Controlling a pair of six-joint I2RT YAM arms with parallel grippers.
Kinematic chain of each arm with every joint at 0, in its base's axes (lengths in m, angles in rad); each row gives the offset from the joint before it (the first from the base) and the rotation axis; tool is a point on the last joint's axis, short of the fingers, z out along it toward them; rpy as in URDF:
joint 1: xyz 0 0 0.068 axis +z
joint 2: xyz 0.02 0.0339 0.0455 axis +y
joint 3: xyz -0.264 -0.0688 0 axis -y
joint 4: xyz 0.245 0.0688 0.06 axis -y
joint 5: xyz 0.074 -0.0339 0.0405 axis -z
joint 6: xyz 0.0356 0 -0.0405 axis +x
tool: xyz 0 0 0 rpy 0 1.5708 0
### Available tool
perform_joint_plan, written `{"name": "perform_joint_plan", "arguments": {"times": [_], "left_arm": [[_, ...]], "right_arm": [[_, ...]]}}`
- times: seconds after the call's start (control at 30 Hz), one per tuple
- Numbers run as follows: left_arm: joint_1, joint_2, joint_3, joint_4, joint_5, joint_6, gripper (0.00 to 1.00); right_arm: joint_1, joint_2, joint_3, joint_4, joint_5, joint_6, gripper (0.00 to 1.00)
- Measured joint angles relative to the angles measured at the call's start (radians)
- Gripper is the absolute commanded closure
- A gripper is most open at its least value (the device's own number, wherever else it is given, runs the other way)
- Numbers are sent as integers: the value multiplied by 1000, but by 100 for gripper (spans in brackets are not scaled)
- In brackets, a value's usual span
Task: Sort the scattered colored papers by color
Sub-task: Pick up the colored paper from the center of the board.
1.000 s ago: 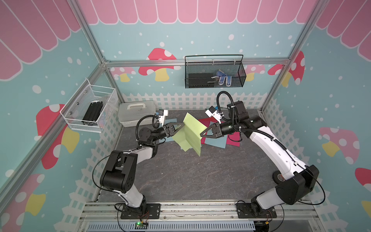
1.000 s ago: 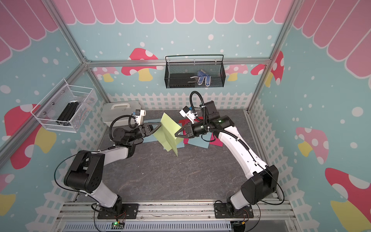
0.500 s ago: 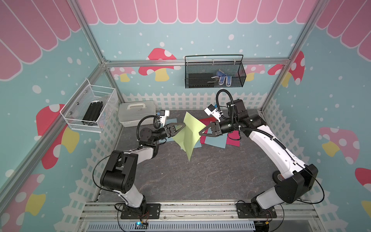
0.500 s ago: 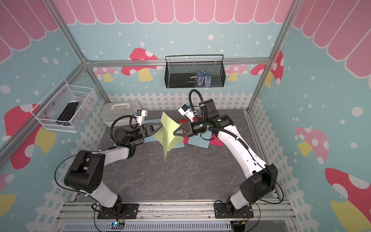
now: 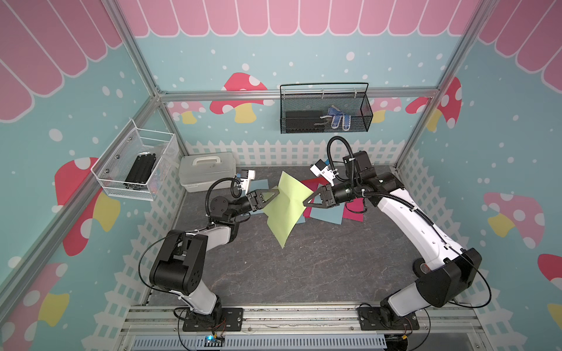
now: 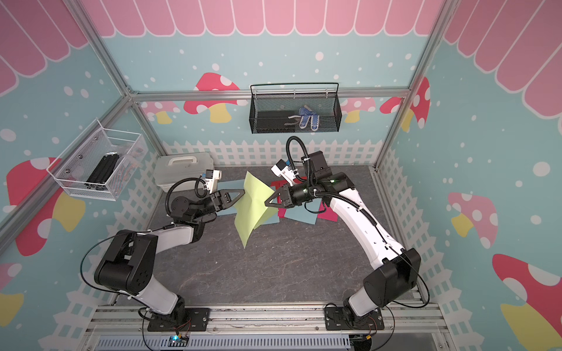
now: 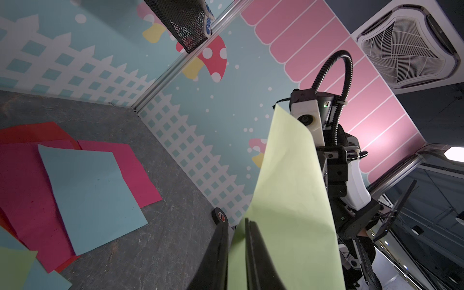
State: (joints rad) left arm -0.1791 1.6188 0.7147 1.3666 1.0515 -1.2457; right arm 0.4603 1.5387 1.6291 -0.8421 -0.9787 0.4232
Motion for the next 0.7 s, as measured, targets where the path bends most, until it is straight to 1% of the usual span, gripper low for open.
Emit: {"name": "perform_joint_plan", "arguments": {"times": [0.3, 0.5, 0.7], "left_arm": [[0, -76, -56, 0, 0, -4, 71], [0, -157, -107, -43, 0, 18, 71], [-8, -249, -121, -175, 0, 104, 73]], "right_arm": [[0, 26, 38, -95, 103, -64, 100], [-2, 37, 61, -140, 163, -100, 100], [-2, 55, 81, -174, 206, -129, 100]]}}
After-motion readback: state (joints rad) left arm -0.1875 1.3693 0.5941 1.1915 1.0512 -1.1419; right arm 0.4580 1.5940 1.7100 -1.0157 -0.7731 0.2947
